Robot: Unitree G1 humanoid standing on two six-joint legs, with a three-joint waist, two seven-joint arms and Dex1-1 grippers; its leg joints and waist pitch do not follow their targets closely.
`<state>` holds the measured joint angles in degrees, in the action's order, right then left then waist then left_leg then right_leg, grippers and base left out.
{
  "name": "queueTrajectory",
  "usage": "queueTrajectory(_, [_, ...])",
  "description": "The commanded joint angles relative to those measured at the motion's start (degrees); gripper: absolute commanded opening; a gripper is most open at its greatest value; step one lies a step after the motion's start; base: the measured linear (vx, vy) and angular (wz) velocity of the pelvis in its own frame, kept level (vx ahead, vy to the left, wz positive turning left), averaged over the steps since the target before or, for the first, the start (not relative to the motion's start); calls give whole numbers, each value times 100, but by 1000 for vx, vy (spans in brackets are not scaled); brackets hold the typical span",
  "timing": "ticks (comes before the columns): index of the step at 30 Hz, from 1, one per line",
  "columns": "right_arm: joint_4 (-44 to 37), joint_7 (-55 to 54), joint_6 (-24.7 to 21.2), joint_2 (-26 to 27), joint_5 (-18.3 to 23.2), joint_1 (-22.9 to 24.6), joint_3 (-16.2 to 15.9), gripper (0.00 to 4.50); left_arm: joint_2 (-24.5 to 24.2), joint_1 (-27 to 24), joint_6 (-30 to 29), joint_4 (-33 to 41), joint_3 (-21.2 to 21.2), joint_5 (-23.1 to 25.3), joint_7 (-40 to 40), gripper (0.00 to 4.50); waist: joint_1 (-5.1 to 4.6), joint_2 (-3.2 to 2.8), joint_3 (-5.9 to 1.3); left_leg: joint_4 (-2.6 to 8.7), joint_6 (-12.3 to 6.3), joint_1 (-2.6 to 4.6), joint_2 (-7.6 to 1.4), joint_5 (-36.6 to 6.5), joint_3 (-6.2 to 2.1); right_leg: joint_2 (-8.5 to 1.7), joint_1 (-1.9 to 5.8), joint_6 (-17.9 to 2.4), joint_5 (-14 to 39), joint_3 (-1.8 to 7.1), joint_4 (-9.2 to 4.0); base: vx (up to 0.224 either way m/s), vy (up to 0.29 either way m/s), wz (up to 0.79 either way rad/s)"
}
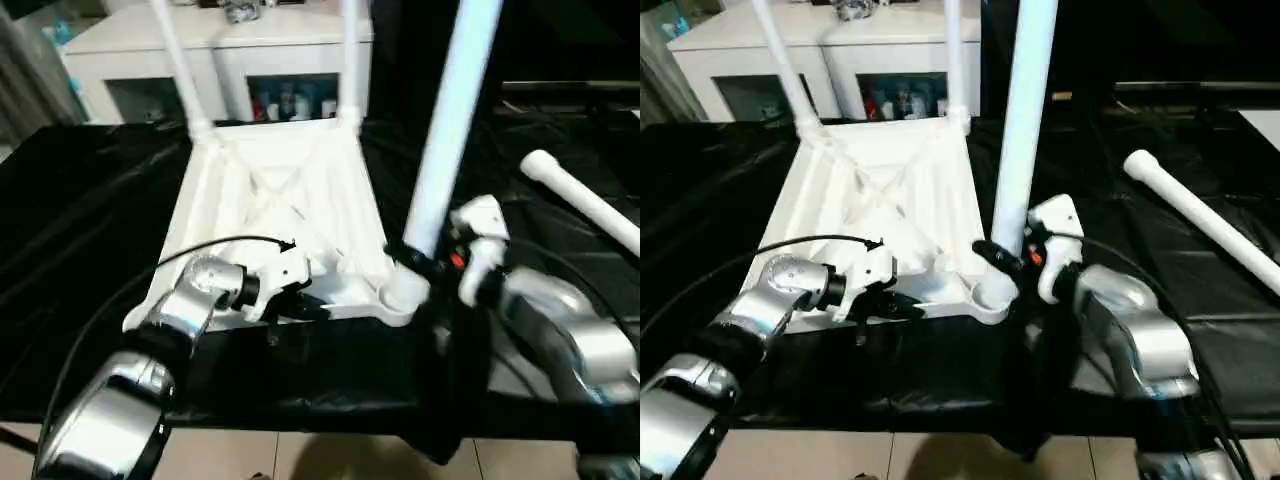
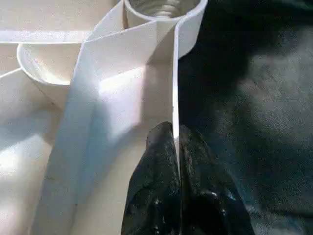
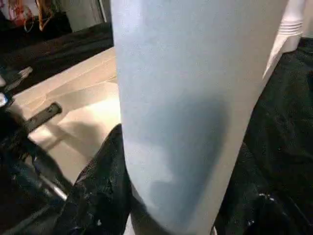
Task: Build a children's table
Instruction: Pick table leg
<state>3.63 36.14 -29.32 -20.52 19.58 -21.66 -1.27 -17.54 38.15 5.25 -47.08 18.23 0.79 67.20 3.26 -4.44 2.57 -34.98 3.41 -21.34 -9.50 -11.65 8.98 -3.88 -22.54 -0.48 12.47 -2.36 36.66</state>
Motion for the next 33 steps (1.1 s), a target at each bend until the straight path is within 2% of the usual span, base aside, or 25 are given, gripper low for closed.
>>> queueTrajectory(1, [442,-22,26,83,-156,-139,-148,186,94,-212,-207,187,-127,-252,-155,0,-8,170,-319,410,-271,-15,-271,-672,-59,-428,328,-1298,892,247,-539,0,0,0])
queueTrajectory(2, [580,-14,-13,133,-150,-246,-144,186,81,-273,-317,291,-75,-205,-130,0,-18,139,-323,408,-277,-3,-279,-659,-57,-429,313,-1274,972,253,-541,0,0,0])
queueTrajectory(4, [621,0,-49,142,-144,-287,-152,186,72,-303,-407,357,-59,-168,-112,0,-33,134,-325,413,-294,-5,-279,-617,-56,-423,315,-1288,890,253,-535,0,0,0])
queueTrajectory(5, [610,84,-110,85,-189,-326,-254,186,44,-344,-509,453,-39,-99,-131,0,-21,182,-334,415,-356,3,-290,-503,-49,-422,317,-1296,712,253,-514,0,0,0])
queueTrajectory(6, [609,103,-117,74,-194,-332,-270,186,38,-358,-541,487,-41,-88,-137,0,-23,173,-336,412,-374,0,-291,-463,-48,-423,319,-1300,644,252,-507,0,0,0])
queueTrajectory(8, [600,254,-216,8,-162,-390,-342,186,-8,-459,-739,766,-56,-32,-173,0,-17,196,-346,412,-473,3,-294,-338,-42,-424,332,-1347,380,244,-491,0,0,0])
queueTrajectory(15, [374,842,-600,-347,-36,-457,-547,186,-110,-569,-1055,1151,-67,-50,-238,0,-12,240,-358,396,-611,5,-301,-227,-18,-428,341,-1420,88,245,-469,0,0,0])
queueTrajectory(17, [319,930,-742,-440,-13,-468,-583,186,-111,-576,-1067,1187,-83,-71,-231,0,-19,239,-355,398,-613,5,-297,-242,-16,-425,342,-1431,110,240,-470,0,0,0])
queueTrajectory(20, [356,999,-757,-524,-82,-492,-625,186,-116,-612,-1077,1317,-96,-72,-235,0,-13,260,-352,391,-610,18,-297,-262,-1,-426,336,-1433,177,249,-481,0,0,0])
queueTrajectory(22, [384,1003,-742,-512,-91,-499,-624,186,-117,-627,-1097,1365,-99,-76,-243,0,-19,251,-350,398,-596,14,-298,-271,-5,-427,335,-1440,225,243,-482,0,0,0])
queueTrajectory(29, [357,1031,-876,-517,-69,-526,-671,186,-136,-665,-1191,1544,-83,-83,-228,0,-27,284,-362,383,-654,12,-296,-156,1,-420,339,-1480,-14,241,-452,0,0,0])
queueTrajectory(33, [487,1011,-742,-453,-53,-530,-583,186,-132,-697,-1213,1611,-87,-82,-236,0,-24,281,-359,382,-632,19,-302,-203,5,-426,334,-1478,80,244,-461,0,0,0])
